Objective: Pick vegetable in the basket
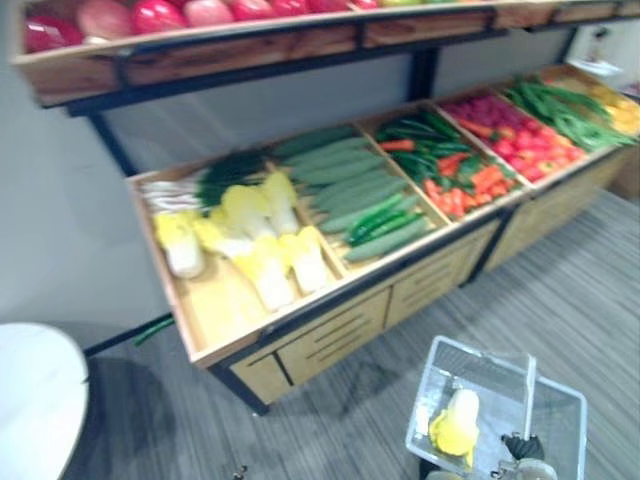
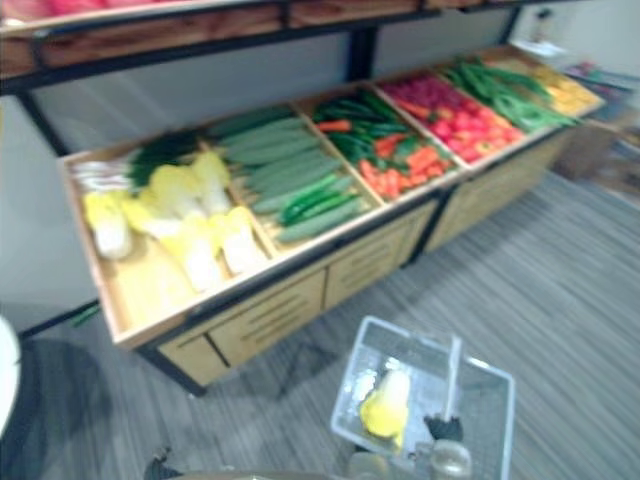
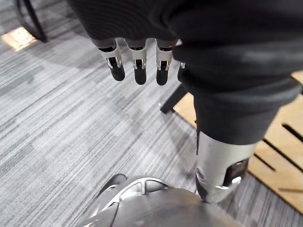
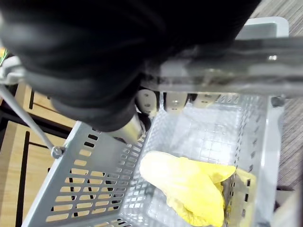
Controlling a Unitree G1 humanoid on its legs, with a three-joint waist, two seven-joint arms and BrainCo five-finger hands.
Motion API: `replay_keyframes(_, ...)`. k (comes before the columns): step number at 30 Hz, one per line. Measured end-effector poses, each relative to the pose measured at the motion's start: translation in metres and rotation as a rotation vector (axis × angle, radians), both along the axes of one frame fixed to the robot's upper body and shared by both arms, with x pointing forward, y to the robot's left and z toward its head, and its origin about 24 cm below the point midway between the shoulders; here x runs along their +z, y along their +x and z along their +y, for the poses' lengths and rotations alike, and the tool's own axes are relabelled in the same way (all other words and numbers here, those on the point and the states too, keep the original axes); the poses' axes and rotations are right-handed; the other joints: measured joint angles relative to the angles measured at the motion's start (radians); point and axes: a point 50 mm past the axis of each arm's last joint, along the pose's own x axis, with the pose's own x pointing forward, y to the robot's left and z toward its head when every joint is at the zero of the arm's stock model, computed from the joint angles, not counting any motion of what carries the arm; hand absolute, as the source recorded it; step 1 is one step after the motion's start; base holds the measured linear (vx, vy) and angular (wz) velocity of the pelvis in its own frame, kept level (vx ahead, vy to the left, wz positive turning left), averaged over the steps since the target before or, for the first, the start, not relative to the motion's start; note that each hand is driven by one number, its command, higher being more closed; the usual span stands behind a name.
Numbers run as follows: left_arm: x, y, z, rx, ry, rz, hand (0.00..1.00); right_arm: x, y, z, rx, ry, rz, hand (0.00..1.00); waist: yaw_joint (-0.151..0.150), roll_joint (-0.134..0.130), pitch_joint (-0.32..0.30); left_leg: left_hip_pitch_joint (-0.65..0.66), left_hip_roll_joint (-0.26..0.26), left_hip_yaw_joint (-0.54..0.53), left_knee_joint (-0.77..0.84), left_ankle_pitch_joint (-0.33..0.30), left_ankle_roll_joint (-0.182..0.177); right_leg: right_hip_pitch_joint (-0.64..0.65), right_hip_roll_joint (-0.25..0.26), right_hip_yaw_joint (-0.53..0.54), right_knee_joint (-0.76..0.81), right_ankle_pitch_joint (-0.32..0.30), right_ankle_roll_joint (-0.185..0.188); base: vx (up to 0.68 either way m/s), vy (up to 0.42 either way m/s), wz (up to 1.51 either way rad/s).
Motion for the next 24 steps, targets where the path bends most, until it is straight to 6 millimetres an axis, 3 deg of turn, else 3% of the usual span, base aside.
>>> replay_keyframes(1,0.001,0.003,0.003,-0.001,0.007,-0.008,0.00,0.000,-0.001,-0.002,-0.001,-0.002,0.003,1.00,0.002,-0.016,0.012,0.025,-0.001,0.053,-0.039,0.025,0.008,0.006,-0.042,-0.105,0.163,-0.090,-0.035,-0.10,0.131,-0.78)
replay_keyframes(2,0.002,0.002,0.003,0.000,0.010,-0.009,0.00,-0.001,-0.002,-0.001,0.002,-0.001,0.009,1.00,0.006,-0.023,0.012,0.037,-0.001,0.081,-0.055,0.037,0.009,0.016,-0.062,-0.147,0.221,-0.107,-0.052,-0.04,0.087,-1.09)
replay_keyframes(4,0.002,-0.003,0.007,0.004,0.017,0.000,0.00,-0.002,0.001,0.006,0.051,0.006,0.015,1.00,0.007,-0.032,0.010,0.067,0.004,0.186,-0.080,0.065,0.011,0.076,-0.140,-0.251,0.351,-0.121,-0.056,-0.05,-0.011,-1.40)
replay_keyframes(6,0.002,-0.003,0.009,0.007,0.022,0.001,0.00,-0.004,0.004,0.011,0.070,0.015,0.029,1.00,0.007,-0.040,0.006,0.075,0.017,0.269,-0.056,0.067,0.009,0.122,-0.201,-0.299,0.352,-0.111,-0.054,-0.03,-0.140,-1.47)
replay_keyframes(7,0.003,-0.002,0.011,0.016,0.024,-0.002,0.00,-0.004,0.005,0.012,0.080,0.017,0.033,1.00,0.012,-0.049,0.002,0.073,0.033,0.319,-0.024,0.067,0.007,0.141,-0.207,-0.327,0.284,-0.110,-0.017,-0.02,-0.204,-1.28)
replay_keyframes(8,0.003,-0.002,0.011,0.020,0.025,-0.003,0.00,-0.004,0.007,0.012,0.088,0.016,0.033,1.00,0.015,-0.048,0.001,0.073,0.041,0.335,-0.014,0.075,0.000,0.143,-0.178,-0.350,0.243,-0.120,-0.032,-0.04,-0.300,-1.74)
replay_keyframes(9,0.001,-0.003,0.005,0.031,0.007,-0.003,0.00,-0.003,0.008,0.009,0.093,0.010,0.034,1.00,0.021,-0.018,-0.005,0.071,0.070,0.360,-0.017,0.099,-0.016,0.145,-0.125,-0.359,0.137,-0.120,-0.030,-0.06,-0.368,-1.65)
replay_keyframes(10,0.000,-0.002,0.001,0.031,-0.002,-0.002,0.00,-0.004,0.007,0.009,0.104,0.009,0.045,1.00,0.025,-0.005,-0.014,0.062,0.098,0.377,-0.013,0.108,-0.018,0.151,-0.100,-0.362,0.065,-0.137,-0.017,-0.09,-0.485,-1.89)
replay_keyframes(11,0.001,0.002,0.002,0.026,-0.001,-0.013,0.00,-0.005,0.009,0.013,0.118,0.019,0.054,1.00,0.027,-0.027,-0.007,0.055,0.108,0.405,0.025,0.108,-0.018,0.139,-0.103,-0.384,0.020,-0.198,0.024,-0.07,-0.446,-1.35)
replay_keyframes(12,0.002,0.007,0.003,0.023,0.002,-0.022,0.00,-0.006,0.009,0.014,0.119,0.024,0.058,1.00,0.026,-0.042,0.001,0.055,0.112,0.423,0.054,0.107,-0.019,0.144,-0.098,-0.389,-0.008,-0.224,0.040,-0.06,-0.464,-1.29)
replay_keyframes(13,0.003,0.015,0.001,0.024,-0.003,-0.035,0.00,-0.006,0.007,0.012,0.117,0.021,0.066,1.00,0.026,-0.040,0.005,0.048,0.150,0.443,0.117,0.100,-0.029,0.153,-0.057,-0.378,-0.086,-0.236,0.049,-0.04,-0.412,-1.05)
replay_keyframes(14,0.003,0.016,-0.001,0.030,-0.008,-0.041,0.00,-0.007,0.005,0.013,0.132,0.018,0.079,1.00,0.012,-0.022,0.003,0.040,0.218,0.444,0.198,0.100,-0.029,0.176,0.000,-0.364,-0.152,-0.220,0.028,-0.03,-0.369,-0.94)
replay_keyframes(15,0.003,0.015,0.000,0.031,-0.007,-0.039,0.00,-0.008,0.004,0.014,0.134,0.021,0.083,1.00,0.004,-0.016,0.003,0.040,0.255,0.441,0.248,0.102,-0.028,0.189,0.025,-0.351,-0.173,-0.214,0.018,-0.03,-0.284,-0.79)
replay_keyframes(16,0.002,0.014,-0.001,0.038,-0.009,-0.038,0.00,-0.010,0.000,0.015,0.125,0.016,0.095,1.00,0.004,-0.018,0.009,0.034,0.311,0.417,0.323,0.088,-0.057,0.209,0.052,-0.319,-0.190,-0.213,0.013,-0.04,-0.181,-0.75)
replay_keyframes(17,0.002,0.014,-0.004,0.039,-0.015,-0.040,0.00,-0.010,-0.002,0.011,0.120,0.003,0.102,1.00,0.005,-0.007,0.006,0.033,0.314,0.370,0.335,0.065,-0.092,0.217,0.059,-0.286,-0.189,-0.215,0.009,-0.06,-0.147,-0.81)
replay_keyframes(18,0.001,0.014,-0.005,0.040,-0.017,-0.040,0.00,-0.009,-0.002,0.008,0.121,-0.006,0.104,1.00,0.005,-0.007,0.006,0.025,0.302,0.340,0.334,0.064,-0.094,0.219,0.057,-0.266,-0.189,-0.216,0.009,-0.04,-0.045,-0.85)
replay_keyframes(19,0.002,0.014,-0.005,0.044,-0.013,-0.044,0.00,-0.008,-0.002,0.006,0.135,-0.019,0.106,1.00,0.010,-0.010,0.009,-0.003,0.255,0.238,0.333,0.054,-0.099,0.221,0.049,-0.220,-0.188,-0.216,0.008,-0.03,0.006,-1.01)
replay_keyframes(22,0.002,0.008,-0.005,0.054,-0.003,-0.052,0.00,-0.009,-0.001,0.008,0.147,-0.023,0.106,1.00,0.034,-0.029,0.021,-0.030,0.054,-0.137,0.198,0.010,-0.110,0.226,0.007,-0.094,-0.170,-0.208,0.022,-0.03,0.136,-1.18)
replay_keyframes(23,0.002,0.004,-0.009,0.053,-0.012,-0.060,0.00,-0.007,-0.001,0.005,0.152,-0.035,0.102,1.00,0.034,-0.015,0.021,-0.022,0.008,-0.265,0.098,0.052,-0.105,0.217,0.017,-0.052,-0.180,-0.199,0.039,-0.05,0.212,-1.23)
replay_keyframes(24,0.002,0.003,-0.011,0.053,-0.016,-0.063,0.00,-0.007,-0.001,0.003,0.154,-0.040,0.100,1.00,0.036,-0.003,0.024,-0.021,-0.002,-0.309,0.068,0.068,-0.115,0.214,0.030,-0.031,-0.188,-0.193,0.048,-0.01,0.230,-0.99)
